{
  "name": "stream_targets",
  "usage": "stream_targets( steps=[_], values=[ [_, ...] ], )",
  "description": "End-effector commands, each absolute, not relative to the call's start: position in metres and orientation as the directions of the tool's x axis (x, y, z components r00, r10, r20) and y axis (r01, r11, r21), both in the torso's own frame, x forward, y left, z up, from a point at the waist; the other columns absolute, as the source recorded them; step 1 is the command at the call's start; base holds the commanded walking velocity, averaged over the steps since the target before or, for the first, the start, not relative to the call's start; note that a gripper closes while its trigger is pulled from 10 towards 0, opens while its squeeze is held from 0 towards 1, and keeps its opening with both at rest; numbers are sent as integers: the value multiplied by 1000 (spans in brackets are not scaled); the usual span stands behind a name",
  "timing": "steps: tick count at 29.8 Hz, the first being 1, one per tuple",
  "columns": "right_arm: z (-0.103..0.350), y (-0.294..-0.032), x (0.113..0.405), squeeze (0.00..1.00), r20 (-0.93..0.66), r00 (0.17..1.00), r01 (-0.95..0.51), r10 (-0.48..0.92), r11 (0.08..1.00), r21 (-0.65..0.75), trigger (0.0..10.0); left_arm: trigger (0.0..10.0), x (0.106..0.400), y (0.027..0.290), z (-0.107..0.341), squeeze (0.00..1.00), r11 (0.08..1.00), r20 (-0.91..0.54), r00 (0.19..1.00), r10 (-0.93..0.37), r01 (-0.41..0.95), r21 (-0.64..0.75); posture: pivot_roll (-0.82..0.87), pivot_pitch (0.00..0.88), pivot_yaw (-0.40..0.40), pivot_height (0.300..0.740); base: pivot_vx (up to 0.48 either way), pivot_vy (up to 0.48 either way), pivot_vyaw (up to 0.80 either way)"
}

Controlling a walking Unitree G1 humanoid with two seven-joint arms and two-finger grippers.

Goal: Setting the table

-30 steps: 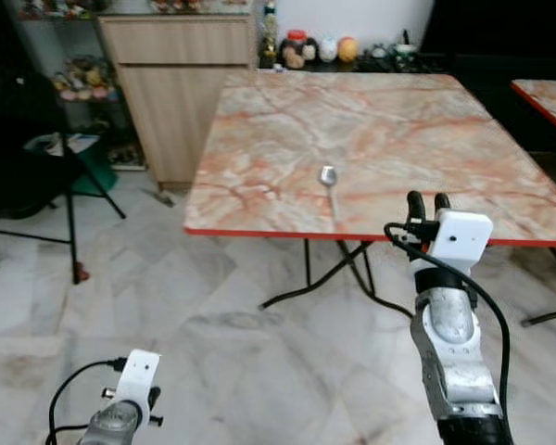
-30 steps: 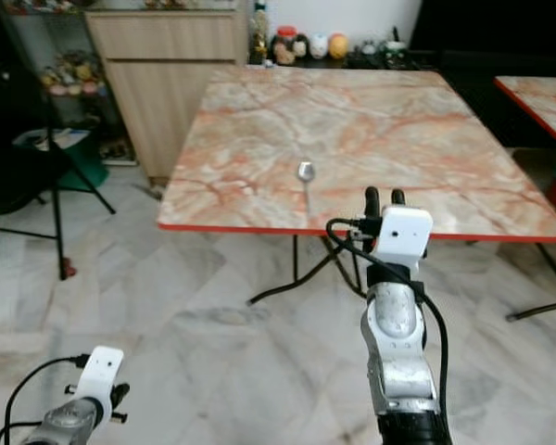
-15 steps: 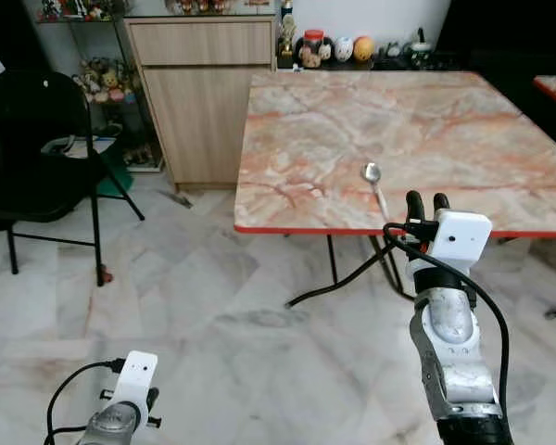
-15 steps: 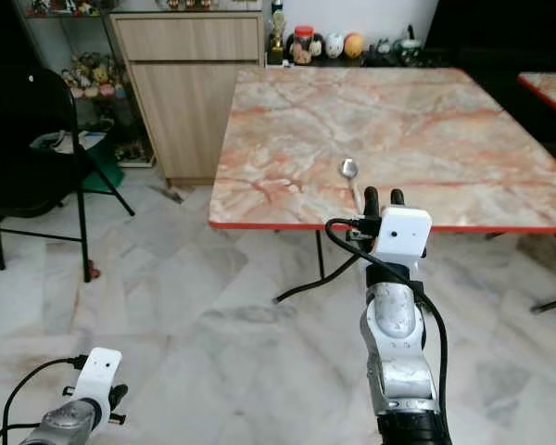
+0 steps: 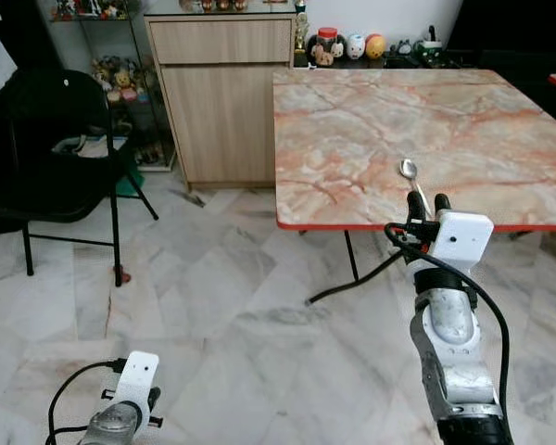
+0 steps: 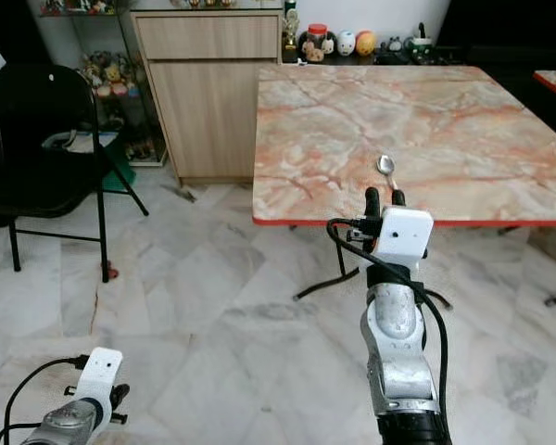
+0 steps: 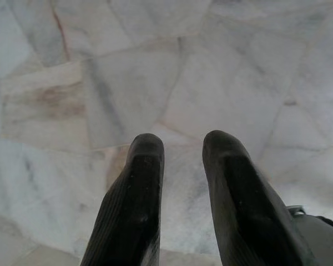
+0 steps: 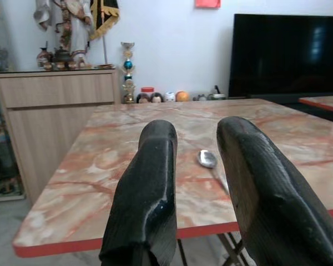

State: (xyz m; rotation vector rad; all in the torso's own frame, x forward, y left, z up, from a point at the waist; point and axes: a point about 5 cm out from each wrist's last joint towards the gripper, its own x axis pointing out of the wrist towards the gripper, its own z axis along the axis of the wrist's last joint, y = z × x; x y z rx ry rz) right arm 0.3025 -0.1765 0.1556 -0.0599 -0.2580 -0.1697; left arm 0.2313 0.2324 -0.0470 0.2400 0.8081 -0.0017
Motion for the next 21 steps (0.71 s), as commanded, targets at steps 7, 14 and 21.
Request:
stream_targets(
  steps=[7,14,21],
  values=[
    [158,-180,303,0,267,949,187,-169,981,-43,10000,10000,231,230,-48,0,974,-723,686,86,94,205,-3,0,9,740,36,0,0],
    [158,-180,303,0,267,949,187,-168,981,-51,10000,10000,231,230,-48,0,974,-724,685,87,94,206,-2,0,10,740,296,0,0],
    [158,-180,303,0,267,949,187,-167,981,-53,10000,10000,231,230,-48,0,974,-724,684,87,95,207,0,0,10,740,149,0,0]
  ],
)
